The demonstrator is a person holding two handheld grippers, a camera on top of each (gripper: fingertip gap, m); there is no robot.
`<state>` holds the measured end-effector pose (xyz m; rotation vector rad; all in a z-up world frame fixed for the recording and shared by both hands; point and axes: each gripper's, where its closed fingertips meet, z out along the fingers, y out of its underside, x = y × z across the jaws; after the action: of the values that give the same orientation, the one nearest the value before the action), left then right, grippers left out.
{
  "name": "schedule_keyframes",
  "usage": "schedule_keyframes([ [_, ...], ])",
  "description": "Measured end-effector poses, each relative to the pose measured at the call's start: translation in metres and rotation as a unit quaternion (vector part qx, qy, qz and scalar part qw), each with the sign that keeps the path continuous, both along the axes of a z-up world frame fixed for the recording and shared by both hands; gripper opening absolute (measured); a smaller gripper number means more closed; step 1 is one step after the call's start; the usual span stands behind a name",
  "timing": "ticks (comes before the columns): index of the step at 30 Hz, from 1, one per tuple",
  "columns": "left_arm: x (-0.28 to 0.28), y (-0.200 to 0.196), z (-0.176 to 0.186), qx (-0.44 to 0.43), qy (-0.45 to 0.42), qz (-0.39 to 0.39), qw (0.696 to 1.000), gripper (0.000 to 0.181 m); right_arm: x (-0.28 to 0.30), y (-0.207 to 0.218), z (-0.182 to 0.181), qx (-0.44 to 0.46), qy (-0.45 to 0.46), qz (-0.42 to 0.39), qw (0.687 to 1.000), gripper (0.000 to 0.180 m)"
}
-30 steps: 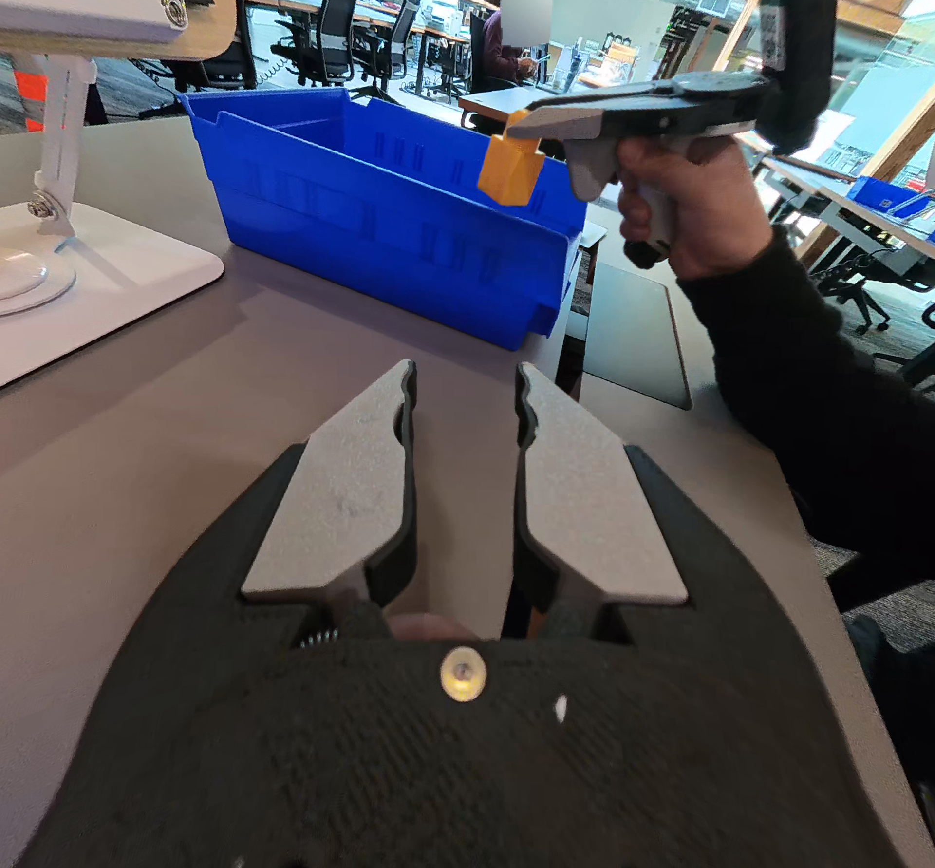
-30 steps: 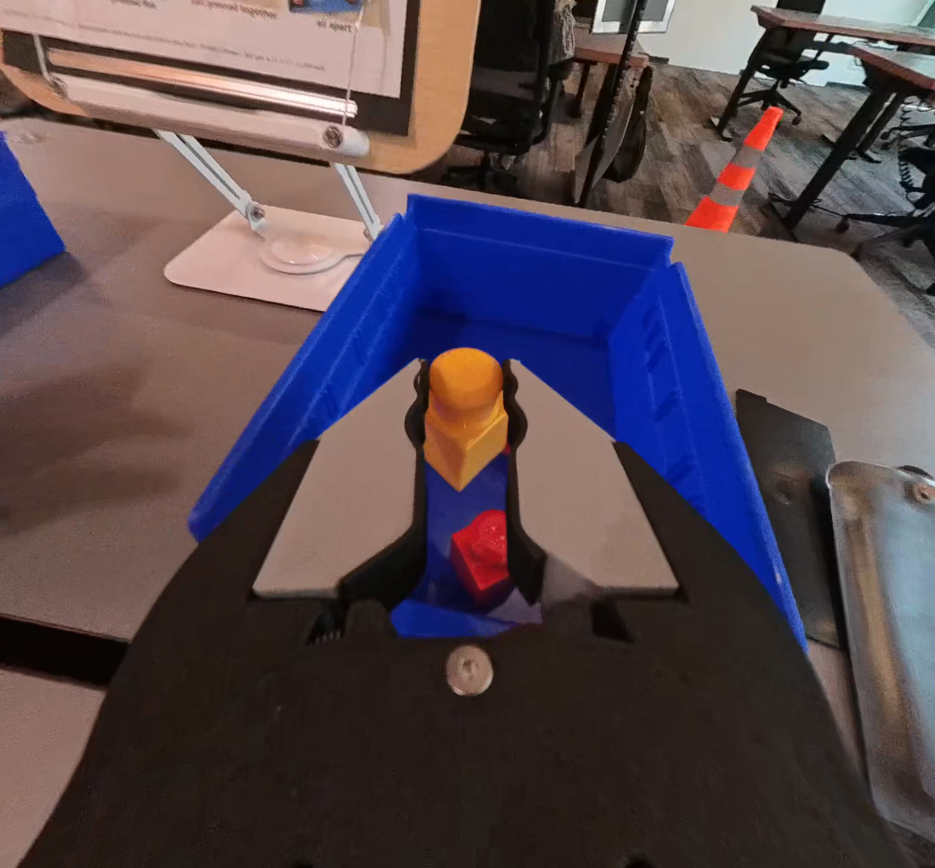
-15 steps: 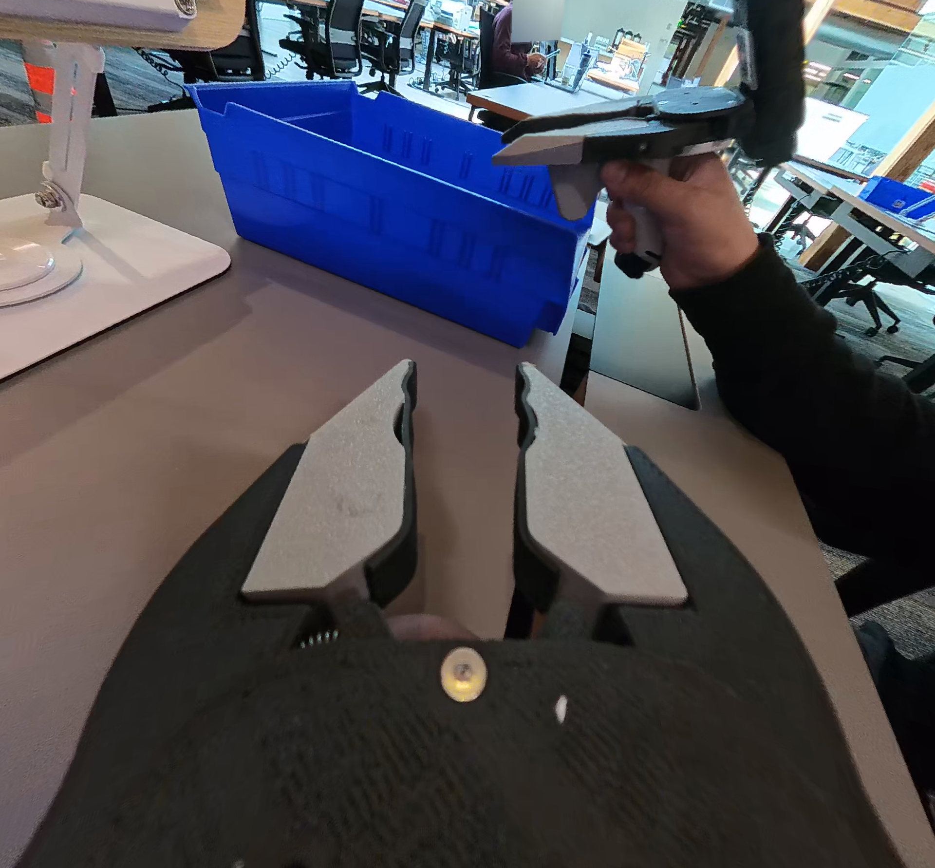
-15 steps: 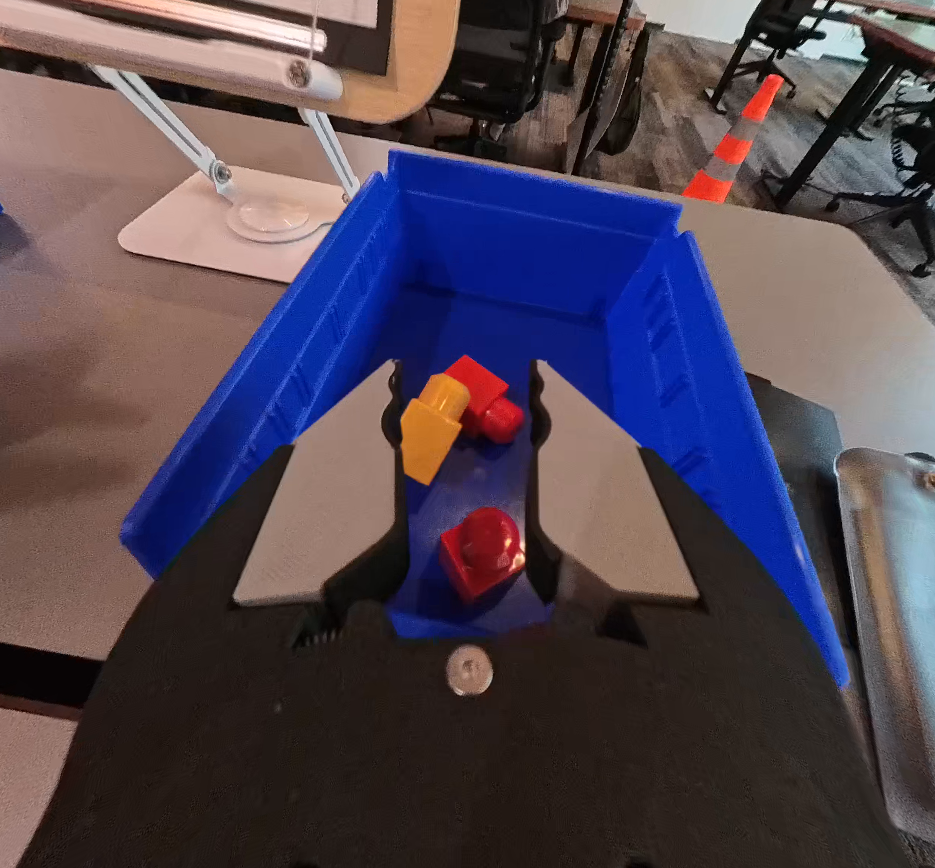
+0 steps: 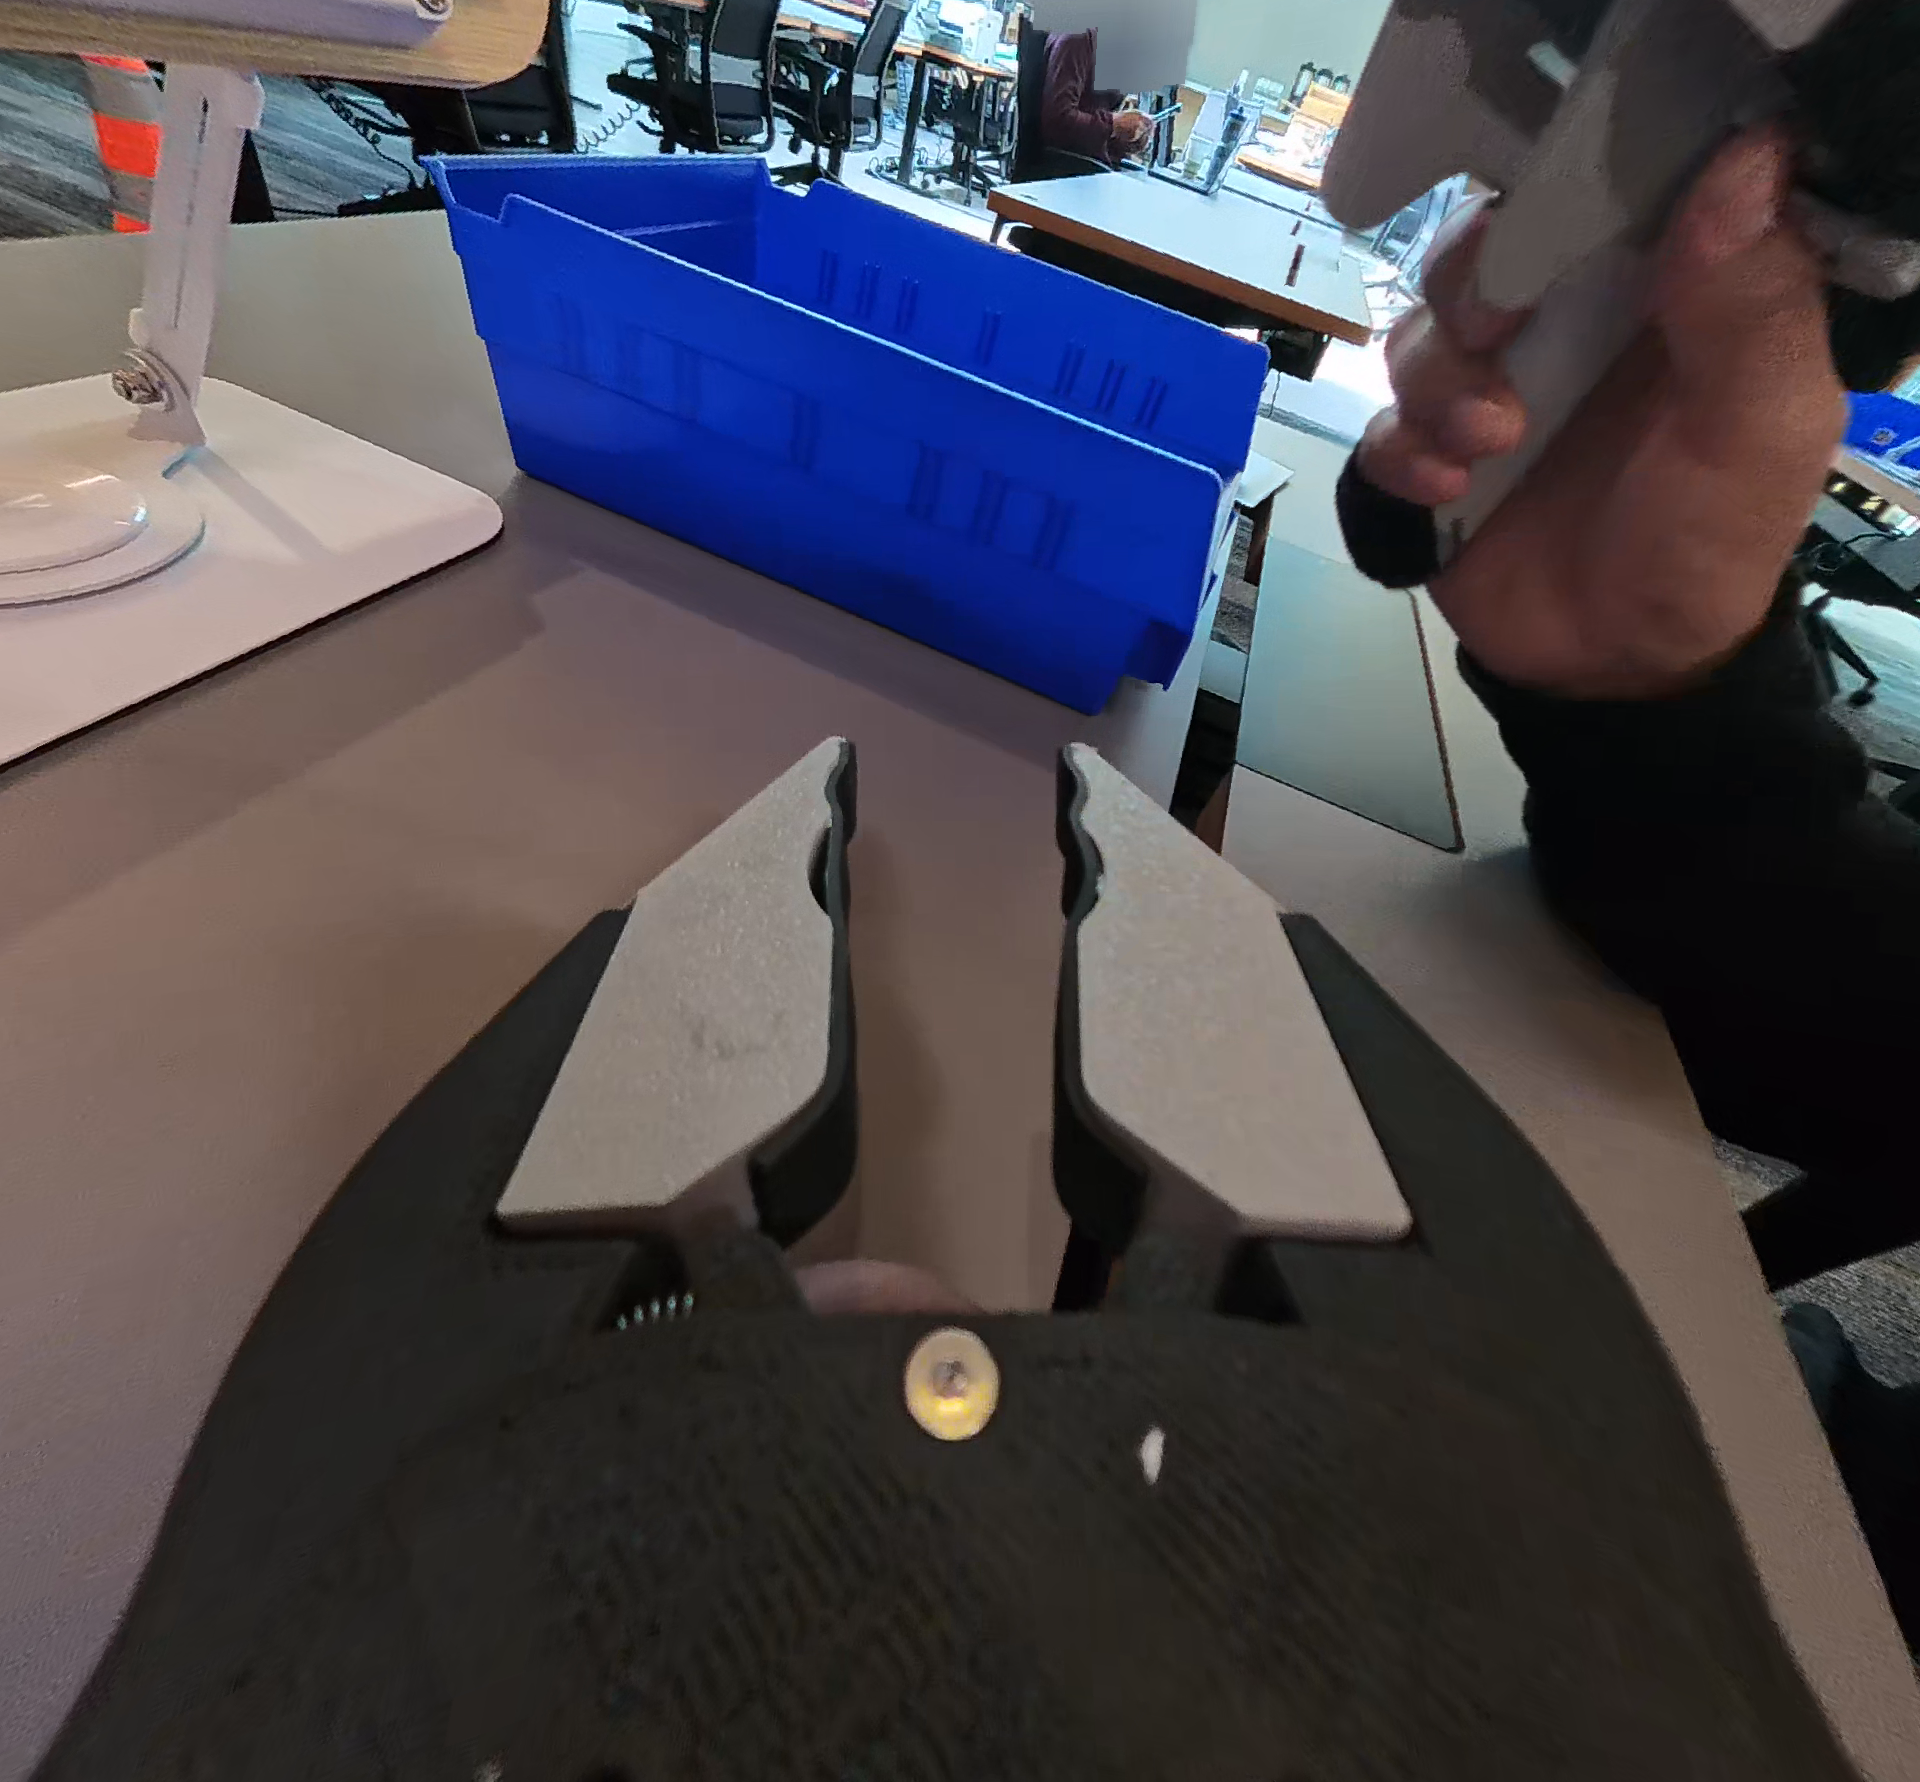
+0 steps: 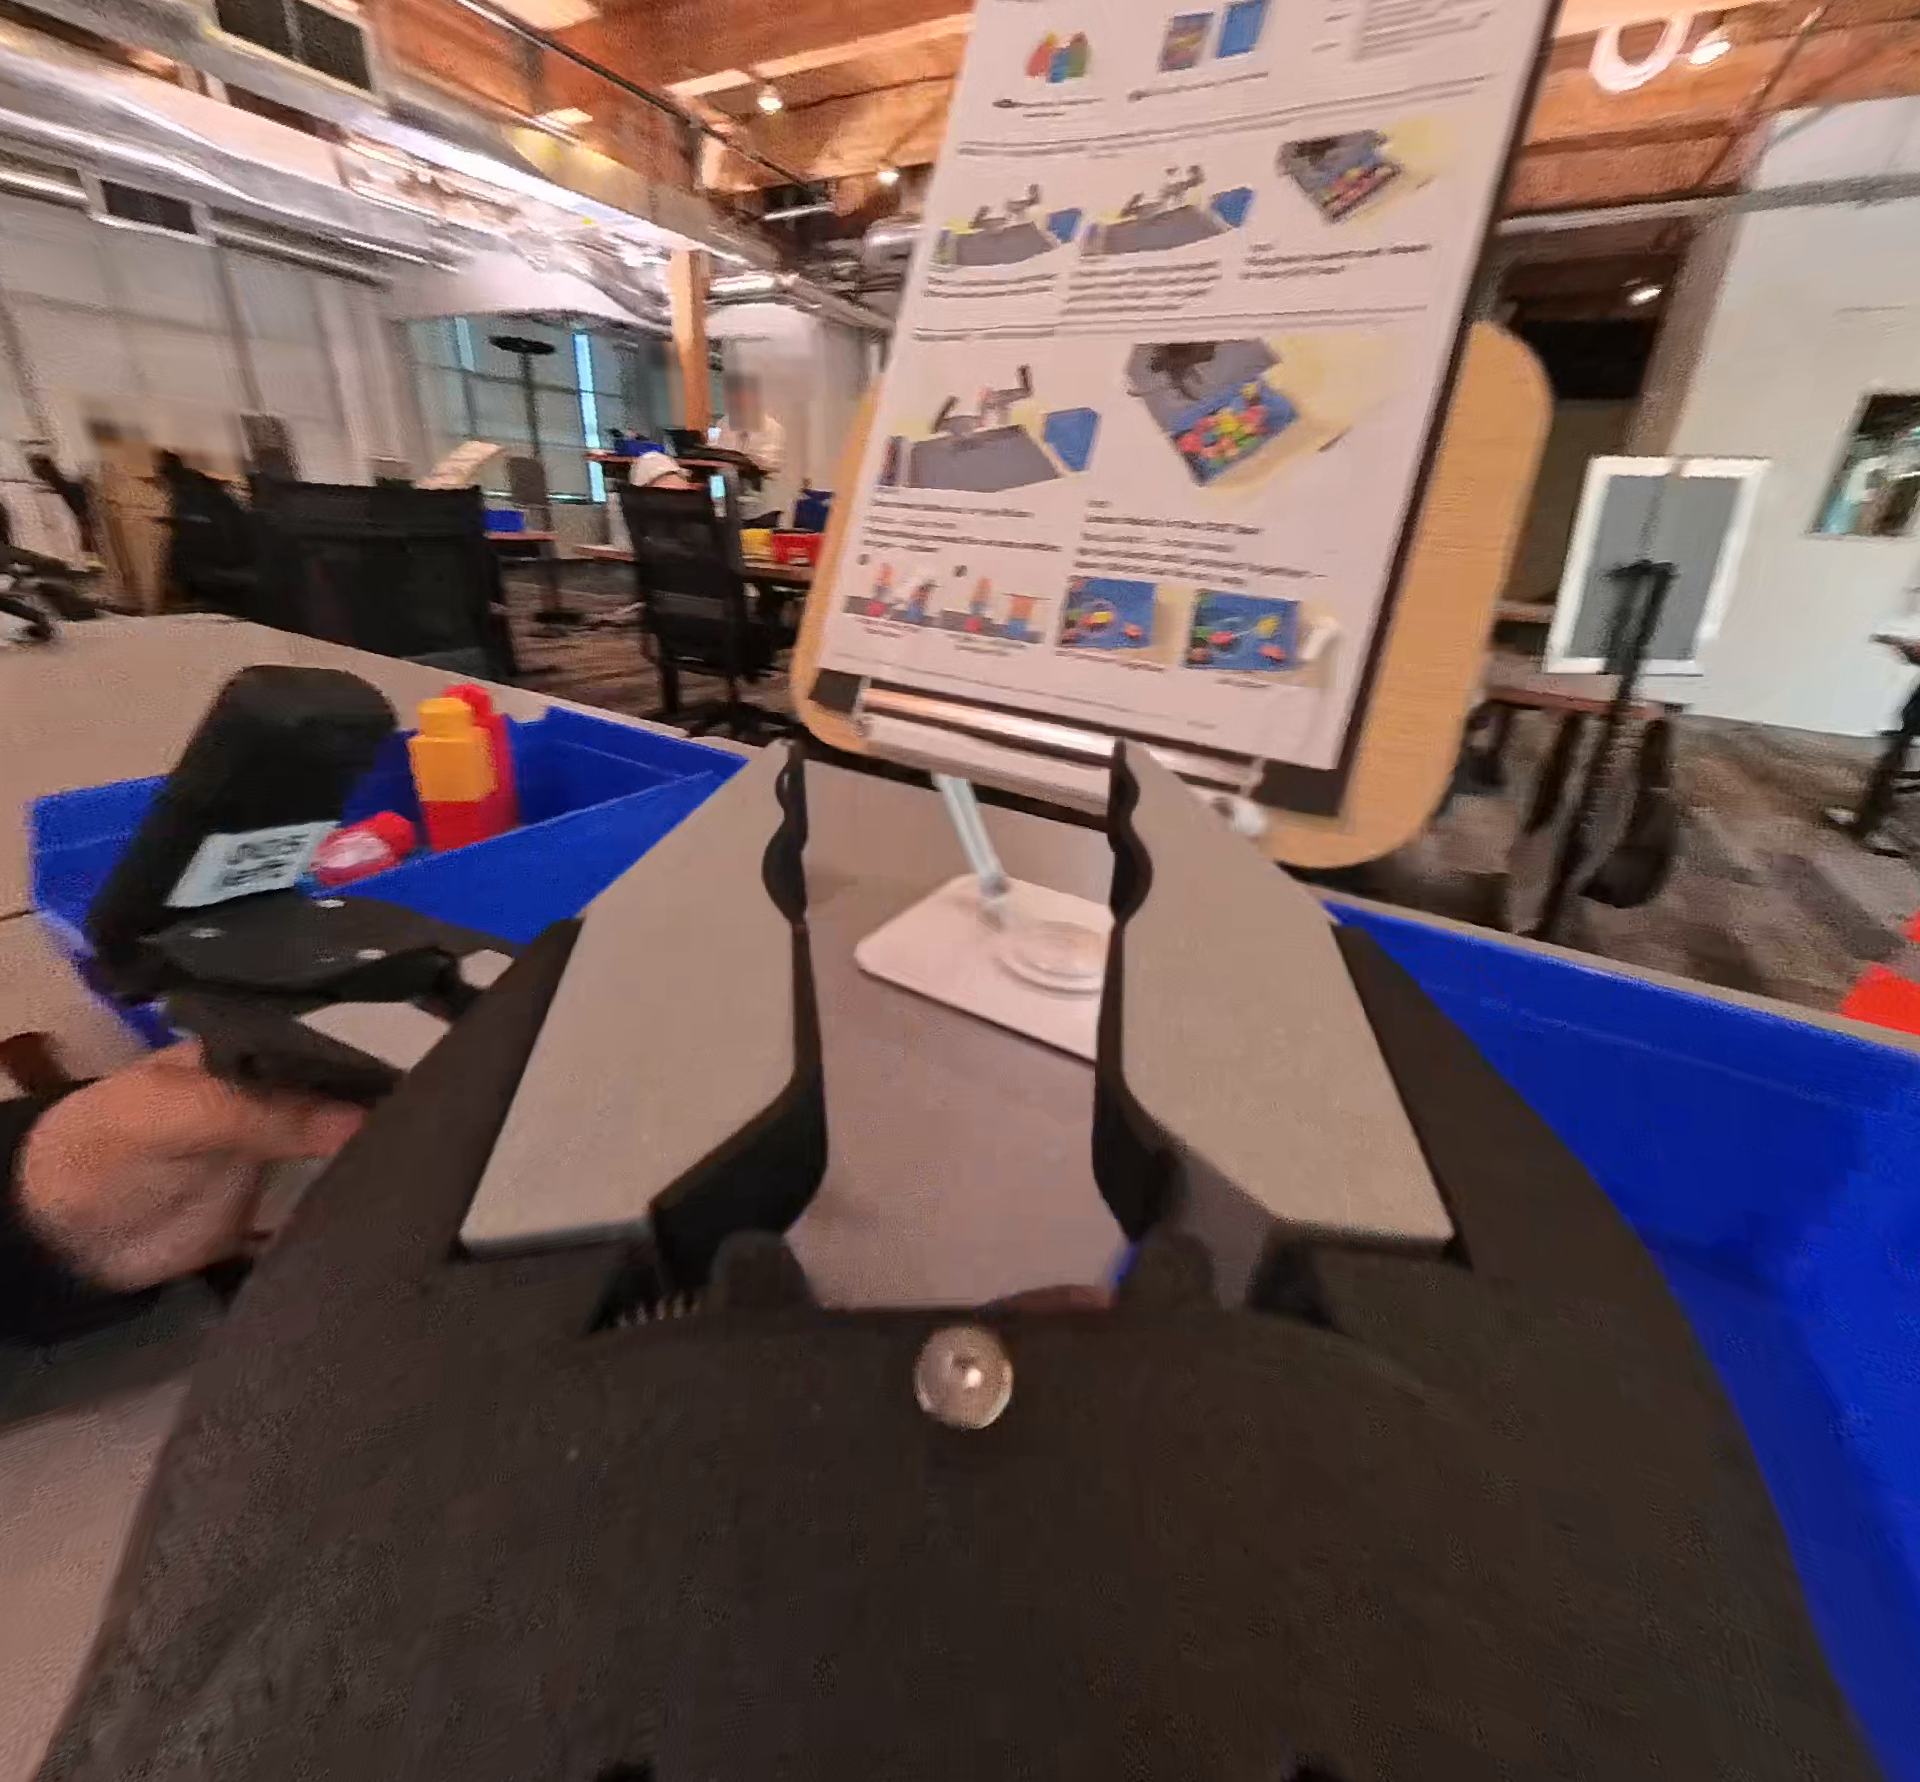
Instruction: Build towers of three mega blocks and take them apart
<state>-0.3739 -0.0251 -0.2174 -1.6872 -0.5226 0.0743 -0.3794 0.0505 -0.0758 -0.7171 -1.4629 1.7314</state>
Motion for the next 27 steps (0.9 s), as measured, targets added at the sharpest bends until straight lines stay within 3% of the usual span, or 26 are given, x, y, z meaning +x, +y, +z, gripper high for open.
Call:
schedule_keyframes([
  [4,0.000,0.000,0.000,-0.003,0.004,0.001,1.000,0.037,-0.002,-0.059,-0.043,0.033,-0.087,0.079,0.993,0.060],
  [6,0.000,0.000,0.000,-0.001,0.002,0.001,1.000,0.037,-0.002,-0.069,-0.056,0.081,-0.095,0.078,0.989,0.065],
  [10,0.001,0.001,0.000,-0.001,0.001,-0.001,1.000,0.037,-0.007,-0.063,-0.062,0.151,-0.056,0.018,0.987,0.064],
  [15,0.001,0.001,0.000,-0.005,0.004,0.005,1.000,0.037,-0.012,-0.063,-0.076,0.143,-0.094,0.035,0.985,0.066],
  [27,0.016,0.003,0.012,-0.006,0.026,-0.015,1.000,0.041,-0.016,-0.054,-0.084,0.164,-0.082,0.022,0.983,0.067],
])
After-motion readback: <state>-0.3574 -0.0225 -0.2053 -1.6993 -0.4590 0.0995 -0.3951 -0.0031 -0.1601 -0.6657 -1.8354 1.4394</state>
